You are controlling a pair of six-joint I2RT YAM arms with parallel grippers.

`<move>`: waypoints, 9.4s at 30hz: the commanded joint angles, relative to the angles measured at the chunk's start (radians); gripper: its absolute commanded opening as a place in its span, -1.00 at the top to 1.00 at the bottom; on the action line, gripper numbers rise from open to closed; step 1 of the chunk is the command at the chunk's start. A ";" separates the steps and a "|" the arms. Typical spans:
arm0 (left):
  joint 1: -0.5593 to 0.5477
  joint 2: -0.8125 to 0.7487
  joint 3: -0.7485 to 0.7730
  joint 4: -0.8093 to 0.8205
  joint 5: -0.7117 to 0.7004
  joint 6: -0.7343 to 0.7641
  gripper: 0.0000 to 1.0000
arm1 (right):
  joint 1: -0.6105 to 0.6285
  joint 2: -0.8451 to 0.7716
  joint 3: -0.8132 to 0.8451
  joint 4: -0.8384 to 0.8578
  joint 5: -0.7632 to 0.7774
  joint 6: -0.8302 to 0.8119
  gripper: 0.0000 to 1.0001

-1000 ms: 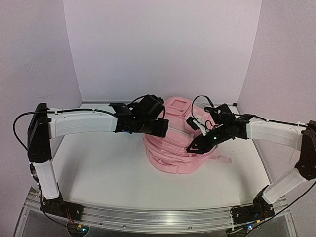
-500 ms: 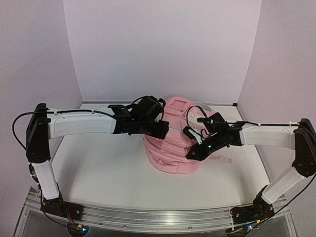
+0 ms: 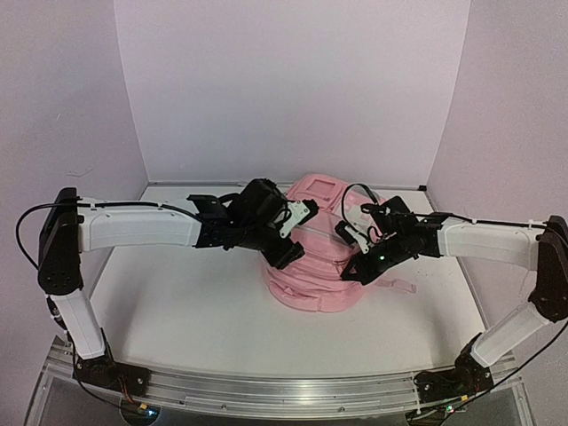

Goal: Pack the student bag
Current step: Zip the student bag at the center of the board, then pick up the personal item from the center of the board.

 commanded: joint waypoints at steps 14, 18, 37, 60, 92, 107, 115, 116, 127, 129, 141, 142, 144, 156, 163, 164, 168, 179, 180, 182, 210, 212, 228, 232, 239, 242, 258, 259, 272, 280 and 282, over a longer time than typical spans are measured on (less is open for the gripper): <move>-0.082 0.249 0.264 -0.008 -0.057 0.461 -0.14 | -0.063 -0.033 0.072 -0.059 -0.104 0.056 1.00; -0.089 0.328 0.341 -0.014 -0.149 0.503 0.24 | -0.064 -0.037 0.069 -0.063 -0.113 0.055 1.00; -0.101 0.209 0.148 -0.092 -0.178 0.406 1.00 | -0.415 0.034 0.180 -0.249 -0.092 -0.243 1.00; -0.117 0.308 0.373 -0.081 -0.040 0.296 1.00 | -0.329 -0.104 0.032 -0.129 -0.401 0.042 -0.08; -0.118 0.318 0.418 -0.015 -0.030 0.159 1.00 | -0.222 -0.122 -0.062 0.017 0.033 0.156 -0.09; -0.118 0.328 0.427 -0.014 -0.023 0.146 1.00 | -0.316 -0.215 -0.016 -0.096 -0.284 0.085 -0.05; -0.118 0.333 0.440 -0.011 -0.011 0.138 1.00 | -0.265 -0.161 -0.138 0.094 -0.300 0.224 -0.06; -0.118 0.332 0.439 -0.010 -0.009 0.137 0.99 | -0.261 -0.150 -0.143 0.113 -0.297 0.233 -0.05; -0.118 0.337 0.441 -0.020 -0.004 0.125 1.00 | -0.186 -0.063 -0.141 0.287 -0.253 0.324 0.04; -0.118 0.334 0.436 -0.016 -0.006 0.122 1.00 | -0.183 -0.073 -0.140 0.287 -0.246 0.325 0.04; -0.119 0.319 0.420 -0.021 -0.012 0.114 1.00 | -0.183 -0.251 -0.129 0.147 -0.180 0.301 -0.03; -0.119 0.318 0.419 -0.021 -0.012 0.114 1.00 | -0.183 -0.270 -0.122 0.124 -0.172 0.293 -0.04; -0.119 0.319 0.419 -0.018 -0.013 0.114 1.00 | -0.185 -0.288 -0.125 0.100 -0.161 0.289 -0.06; -0.118 0.323 0.434 -0.013 -0.005 0.099 1.00 | -0.183 -0.161 -0.162 0.230 -0.149 0.351 -0.01; -0.119 0.327 0.433 -0.013 -0.005 0.082 1.00 | -0.175 -0.102 -0.163 0.297 -0.164 0.380 0.15; -0.119 0.327 0.433 -0.013 -0.007 0.081 1.00 | -0.171 -0.093 -0.163 0.303 -0.161 0.382 0.16; -0.118 0.321 0.426 -0.005 -0.011 0.077 0.99 | -0.166 -0.057 -0.167 0.303 -0.134 0.362 0.18; -0.109 0.263 0.339 0.014 -0.023 0.053 1.00 | -0.169 -0.136 -0.127 0.072 -0.079 0.150 0.96; -0.108 0.254 0.326 0.015 -0.024 0.050 1.00 | -0.171 -0.144 -0.114 0.044 -0.063 0.125 0.99; -0.105 0.236 0.299 0.017 -0.026 0.048 1.00 | -0.186 -0.163 -0.086 -0.007 -0.052 0.090 1.00; -0.095 0.197 0.216 -0.048 -0.071 0.089 0.99 | -0.384 0.078 0.182 -0.338 0.094 -0.371 1.00; -0.094 0.195 0.204 -0.050 -0.070 0.090 0.99 | -0.407 0.098 0.214 -0.338 0.090 -0.381 1.00; -0.007 0.291 0.320 -0.114 -0.115 0.027 0.99 | -0.309 0.105 0.175 -0.336 -0.230 -0.268 1.00; 0.010 0.280 0.338 -0.123 -0.125 -0.015 0.71 | -0.237 0.127 0.190 -0.266 -0.250 -0.170 1.00; 0.071 0.161 0.365 -0.198 -0.042 -0.253 -0.99 | -0.220 0.166 0.269 -0.242 -0.256 -0.105 0.60; 0.130 0.130 0.397 -0.294 -0.026 -0.392 -0.99 | -0.222 0.159 0.302 -0.249 -0.235 -0.106 0.25; 0.556 0.226 0.468 -0.552 0.232 -0.225 -0.96 | -0.415 0.151 0.460 -0.415 -0.212 -0.207 -0.87; 0.573 0.252 0.481 -0.565 0.235 -0.207 -0.93 | -0.423 0.156 0.471 -0.428 -0.205 -0.218 -0.87; 0.638 0.493 0.602 -0.562 0.350 0.020 -0.81 | -0.479 0.195 0.545 -0.523 -0.075 -0.330 -0.94; 0.644 0.541 0.601 -0.512 0.374 0.040 -0.53 | -0.495 0.252 0.558 -0.537 0.006 -0.350 -0.92; 0.644 0.547 0.600 -0.507 0.383 0.054 -0.41 | -0.494 0.262 0.564 -0.537 0.017 -0.336 -0.92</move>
